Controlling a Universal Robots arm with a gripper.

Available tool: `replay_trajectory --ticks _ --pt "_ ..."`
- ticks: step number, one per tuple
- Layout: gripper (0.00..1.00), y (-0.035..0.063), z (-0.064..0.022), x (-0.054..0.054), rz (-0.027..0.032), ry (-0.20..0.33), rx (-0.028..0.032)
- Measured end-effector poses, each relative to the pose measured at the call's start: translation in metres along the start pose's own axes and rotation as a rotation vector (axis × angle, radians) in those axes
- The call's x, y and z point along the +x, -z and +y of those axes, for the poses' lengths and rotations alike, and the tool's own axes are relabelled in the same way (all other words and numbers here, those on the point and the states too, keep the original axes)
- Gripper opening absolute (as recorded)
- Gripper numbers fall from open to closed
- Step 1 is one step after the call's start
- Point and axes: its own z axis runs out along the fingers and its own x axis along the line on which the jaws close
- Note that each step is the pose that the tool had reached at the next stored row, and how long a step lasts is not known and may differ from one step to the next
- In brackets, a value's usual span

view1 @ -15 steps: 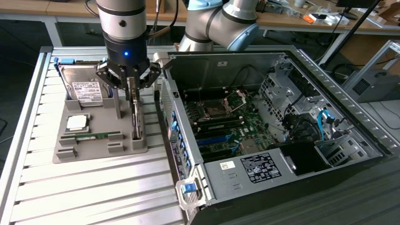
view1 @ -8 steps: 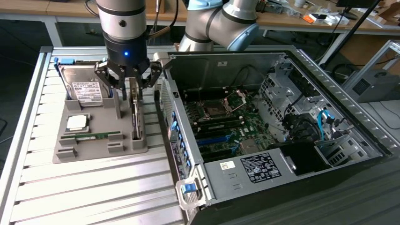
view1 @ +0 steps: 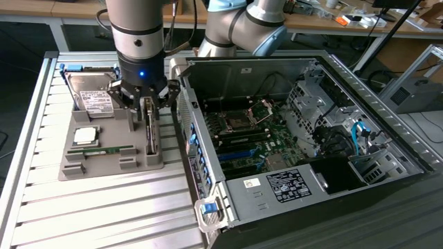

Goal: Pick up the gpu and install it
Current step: 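Pick up the gpu and move the gpu toward the slot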

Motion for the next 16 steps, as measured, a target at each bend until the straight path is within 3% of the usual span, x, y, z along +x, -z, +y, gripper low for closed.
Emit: replay_trajectory --ticks 5,10,16 --pt "0.43 -0.0108 0.0006 -0.003 0.0002 0.000 0.0001" --pt "0.43 -0.0162 0.0140 -0.003 0.0002 0.001 -0.0001" --pt "0.43 -0.0222 0.0137 -0.002 0.0002 0.002 0.0000"
